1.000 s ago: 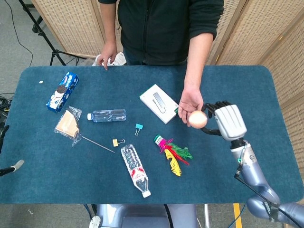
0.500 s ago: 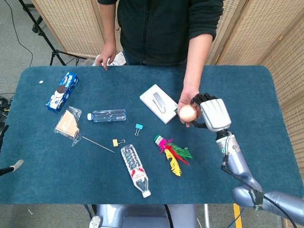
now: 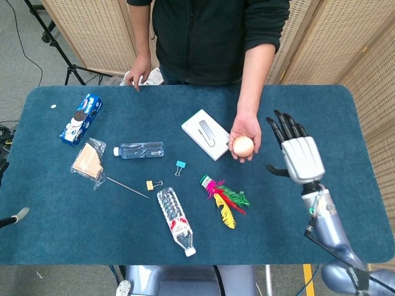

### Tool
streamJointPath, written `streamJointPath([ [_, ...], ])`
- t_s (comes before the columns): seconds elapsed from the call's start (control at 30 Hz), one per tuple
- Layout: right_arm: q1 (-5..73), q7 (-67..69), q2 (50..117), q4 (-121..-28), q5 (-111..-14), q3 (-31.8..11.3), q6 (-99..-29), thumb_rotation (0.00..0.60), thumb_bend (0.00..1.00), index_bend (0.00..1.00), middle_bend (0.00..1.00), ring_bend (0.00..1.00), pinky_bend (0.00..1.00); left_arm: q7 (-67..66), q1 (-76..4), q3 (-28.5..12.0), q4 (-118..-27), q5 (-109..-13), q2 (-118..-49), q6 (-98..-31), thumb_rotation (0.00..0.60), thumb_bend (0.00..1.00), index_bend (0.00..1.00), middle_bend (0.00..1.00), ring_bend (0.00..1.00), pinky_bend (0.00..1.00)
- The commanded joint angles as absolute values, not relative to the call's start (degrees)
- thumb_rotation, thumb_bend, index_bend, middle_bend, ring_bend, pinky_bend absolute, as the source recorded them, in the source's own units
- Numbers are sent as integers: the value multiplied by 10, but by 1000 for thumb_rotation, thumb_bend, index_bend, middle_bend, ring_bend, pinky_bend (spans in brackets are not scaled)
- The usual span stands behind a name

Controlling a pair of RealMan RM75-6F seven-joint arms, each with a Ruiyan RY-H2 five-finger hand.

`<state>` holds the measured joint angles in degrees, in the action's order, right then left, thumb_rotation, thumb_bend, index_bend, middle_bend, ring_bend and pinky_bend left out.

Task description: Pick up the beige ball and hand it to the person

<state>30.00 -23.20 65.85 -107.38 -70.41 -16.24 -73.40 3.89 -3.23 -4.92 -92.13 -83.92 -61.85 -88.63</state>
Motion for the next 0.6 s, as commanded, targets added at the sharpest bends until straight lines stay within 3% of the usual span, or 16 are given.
streamJointPath([
  [0.03, 228, -177, 634, -1053, -791, -99, -804, 600, 0, 0, 0, 0, 148, 39, -32, -48, -920, -840, -619, -887, 600, 0, 0, 0, 0, 0],
  [0.3, 138, -150, 692, -905, -882, -13, -898, 600, 0, 0, 0, 0, 97, 37, -32, -46, -916, -843, -622, -887, 600, 0, 0, 0, 0, 0],
  [0.6, 116, -109, 706, -875, -892, -13, -911, 600, 0, 0, 0, 0, 64, 30, -31, -46, -917, -845, -625, -889, 600, 0, 0, 0, 0, 0],
])
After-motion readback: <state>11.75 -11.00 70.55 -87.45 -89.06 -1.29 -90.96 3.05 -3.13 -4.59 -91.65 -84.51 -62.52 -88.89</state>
